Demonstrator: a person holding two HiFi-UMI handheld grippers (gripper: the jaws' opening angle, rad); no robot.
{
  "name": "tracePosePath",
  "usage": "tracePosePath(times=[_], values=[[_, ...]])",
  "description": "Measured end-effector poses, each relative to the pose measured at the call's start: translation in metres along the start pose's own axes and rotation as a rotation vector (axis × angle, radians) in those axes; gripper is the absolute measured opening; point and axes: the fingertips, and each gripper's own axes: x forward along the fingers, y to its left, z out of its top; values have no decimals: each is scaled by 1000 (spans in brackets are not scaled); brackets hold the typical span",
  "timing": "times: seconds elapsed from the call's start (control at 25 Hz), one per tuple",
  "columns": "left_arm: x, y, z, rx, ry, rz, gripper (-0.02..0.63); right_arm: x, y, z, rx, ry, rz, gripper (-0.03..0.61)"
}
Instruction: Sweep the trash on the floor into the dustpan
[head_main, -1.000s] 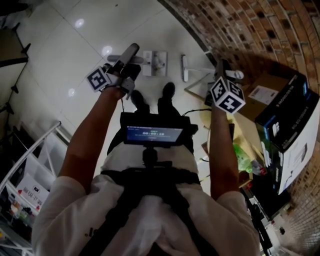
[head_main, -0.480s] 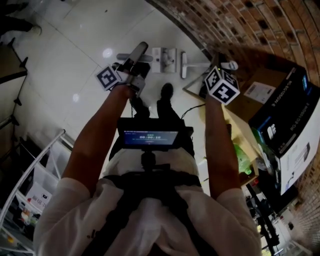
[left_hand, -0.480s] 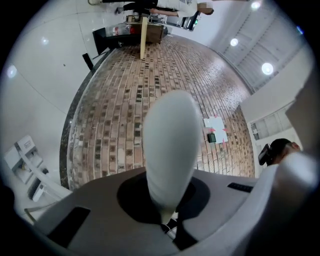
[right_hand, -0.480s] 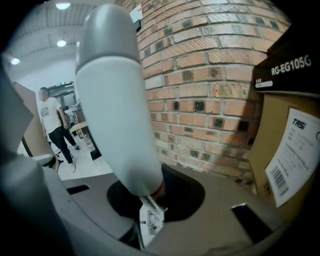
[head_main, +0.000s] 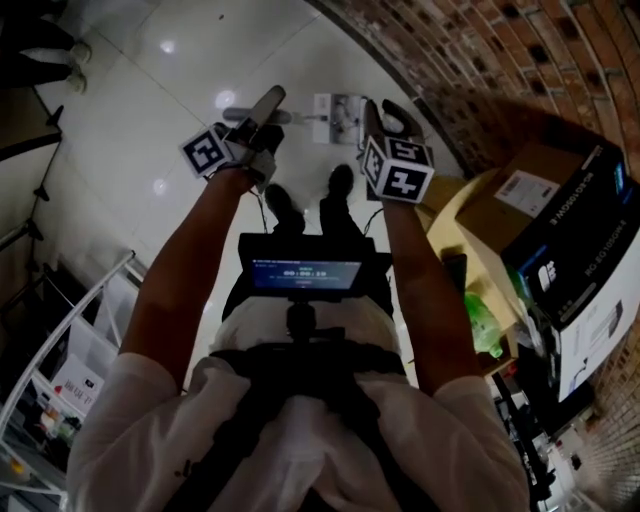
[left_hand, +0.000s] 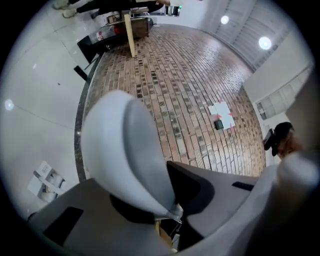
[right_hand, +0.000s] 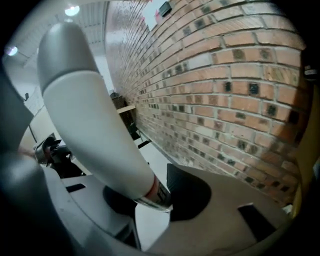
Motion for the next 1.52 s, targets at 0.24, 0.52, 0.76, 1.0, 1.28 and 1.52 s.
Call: tracePosePath(times=[0.24, 0.52, 0.76, 1.0, 1.28, 1.52], values=[[-9, 1, 10, 7, -7, 1, 78, 24, 75, -15, -80, 93, 187, 183], [-3, 9, 5, 1, 3, 3, 78, 32, 121, -35, -96, 201, 444, 267], [-7, 8, 18, -15, 2, -11, 78, 32, 142, -30, -198, 241, 555, 305], [-19, 10, 35, -21, -1, 1, 78, 42, 156, -27, -374, 285, 565, 311], [-20, 13, 46, 15, 10, 5, 106, 51, 161, -34, -381, 312, 560, 311], [-17, 11, 46, 57, 41, 17, 147, 51, 161, -37, -363, 321, 562, 311]])
